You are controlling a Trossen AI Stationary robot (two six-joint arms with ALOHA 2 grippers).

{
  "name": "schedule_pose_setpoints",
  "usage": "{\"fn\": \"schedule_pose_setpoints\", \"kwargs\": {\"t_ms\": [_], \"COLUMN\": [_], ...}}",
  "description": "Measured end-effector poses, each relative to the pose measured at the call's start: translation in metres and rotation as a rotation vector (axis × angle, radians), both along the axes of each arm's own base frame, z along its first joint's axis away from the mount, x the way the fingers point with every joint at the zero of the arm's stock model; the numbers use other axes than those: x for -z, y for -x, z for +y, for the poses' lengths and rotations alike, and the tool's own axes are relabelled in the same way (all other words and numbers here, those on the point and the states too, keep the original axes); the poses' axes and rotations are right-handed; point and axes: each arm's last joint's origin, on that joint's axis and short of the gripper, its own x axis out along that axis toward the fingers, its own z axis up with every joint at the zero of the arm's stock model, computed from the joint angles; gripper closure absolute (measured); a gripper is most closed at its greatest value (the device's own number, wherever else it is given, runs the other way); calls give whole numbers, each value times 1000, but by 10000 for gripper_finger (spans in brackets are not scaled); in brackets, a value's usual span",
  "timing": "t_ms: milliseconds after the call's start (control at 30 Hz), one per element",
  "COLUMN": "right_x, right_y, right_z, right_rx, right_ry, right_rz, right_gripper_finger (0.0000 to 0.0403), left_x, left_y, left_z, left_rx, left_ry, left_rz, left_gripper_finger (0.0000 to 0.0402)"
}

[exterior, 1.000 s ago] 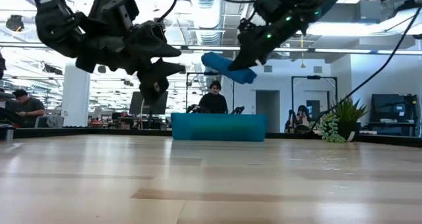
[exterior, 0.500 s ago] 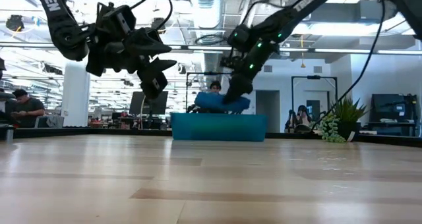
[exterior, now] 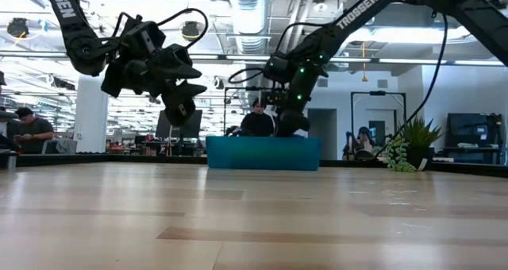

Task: Roll microfiber towels into tight, uniform cylinder then place into a basket
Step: Put the blue microfiber cloth into the blue bin

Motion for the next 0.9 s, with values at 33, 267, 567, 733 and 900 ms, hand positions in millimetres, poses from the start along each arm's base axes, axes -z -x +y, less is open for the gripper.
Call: {"fn": "schedule_pose_setpoints", "kwargs": {"t_ms": [33, 267, 567, 733, 900], "right_x": [1, 0, 0, 0, -2], "right_y": [0, -1, -4, -5, -5], "right_z": [0, 1, 6, 8, 8], "right_rx": [0, 48, 50, 53, 79], "right_ry": [-1, -27, -28, -11, 75], "right_rz": [2, -9, -8, 2, 44], "right_gripper_finger": [365, 361, 298, 237, 193], "left_x": [0, -1, -1, -2, -2], "left_y": [0, 1, 5, 9, 11], "left_z": [1, 3, 10, 17, 21], "left_rx": [-2, -12, -42, -59, -72], "left_ry": [-1, -5, -14, -9, -1], "left_rz": [-1, -11, -16, -22, -21], "left_gripper_finger": [288, 288, 288, 288, 288]}}
